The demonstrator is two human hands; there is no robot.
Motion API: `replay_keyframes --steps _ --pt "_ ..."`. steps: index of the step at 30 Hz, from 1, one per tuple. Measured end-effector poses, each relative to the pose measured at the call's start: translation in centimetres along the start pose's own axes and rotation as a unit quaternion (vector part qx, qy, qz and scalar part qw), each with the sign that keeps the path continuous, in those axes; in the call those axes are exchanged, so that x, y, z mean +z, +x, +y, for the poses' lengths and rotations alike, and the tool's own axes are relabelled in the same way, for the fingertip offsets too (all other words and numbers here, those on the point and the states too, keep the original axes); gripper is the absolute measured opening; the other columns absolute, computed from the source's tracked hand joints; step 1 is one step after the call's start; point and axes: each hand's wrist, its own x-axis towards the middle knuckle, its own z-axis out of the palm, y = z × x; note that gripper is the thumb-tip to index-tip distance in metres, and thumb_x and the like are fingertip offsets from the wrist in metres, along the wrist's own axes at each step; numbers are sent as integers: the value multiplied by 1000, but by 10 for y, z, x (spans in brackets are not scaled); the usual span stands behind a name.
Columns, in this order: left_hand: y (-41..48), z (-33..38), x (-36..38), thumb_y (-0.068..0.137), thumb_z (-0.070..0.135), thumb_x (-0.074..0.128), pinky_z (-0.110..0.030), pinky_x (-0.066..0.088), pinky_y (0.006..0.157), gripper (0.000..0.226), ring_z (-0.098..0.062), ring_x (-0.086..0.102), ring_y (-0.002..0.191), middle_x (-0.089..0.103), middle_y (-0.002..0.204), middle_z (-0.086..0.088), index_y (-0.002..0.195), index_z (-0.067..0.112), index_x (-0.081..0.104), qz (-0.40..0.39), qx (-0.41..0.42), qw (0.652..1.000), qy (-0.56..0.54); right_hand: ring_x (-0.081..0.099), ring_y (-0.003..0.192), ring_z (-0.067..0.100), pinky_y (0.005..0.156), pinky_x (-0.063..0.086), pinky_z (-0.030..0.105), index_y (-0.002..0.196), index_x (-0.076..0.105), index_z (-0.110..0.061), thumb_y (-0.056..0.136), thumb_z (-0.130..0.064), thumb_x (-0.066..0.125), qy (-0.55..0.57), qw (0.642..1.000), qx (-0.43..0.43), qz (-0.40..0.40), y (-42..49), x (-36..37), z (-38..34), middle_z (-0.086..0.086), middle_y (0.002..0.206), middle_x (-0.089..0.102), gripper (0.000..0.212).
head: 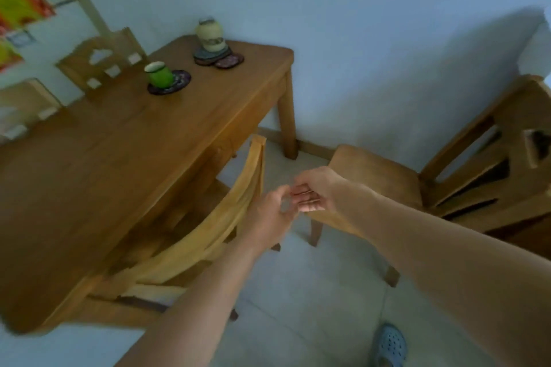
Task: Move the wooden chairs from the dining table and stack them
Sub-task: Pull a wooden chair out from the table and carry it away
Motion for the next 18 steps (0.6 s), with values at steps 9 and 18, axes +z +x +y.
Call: replay_keyframes --steps 9,18 --pt "-68 -108 -93 93 52 53 -28 36 100 69 -17 42 134 46 146 5 151 21 32 8 -52 995 80 69 88 31 71 60 41 110 59 -2 93 -31 58 31 999 11 13 7 135 26 20 104 66 34" --pt "-83 -154 -110 92 41 60 -31 53 74 44 -21 66 102 67 114 4 132 25 53 -57 -78 931 353 66 95 28 84 57 44 116 54 -10 81 -22 76 125 990 45 50 22 176 31 12 103 65 43"
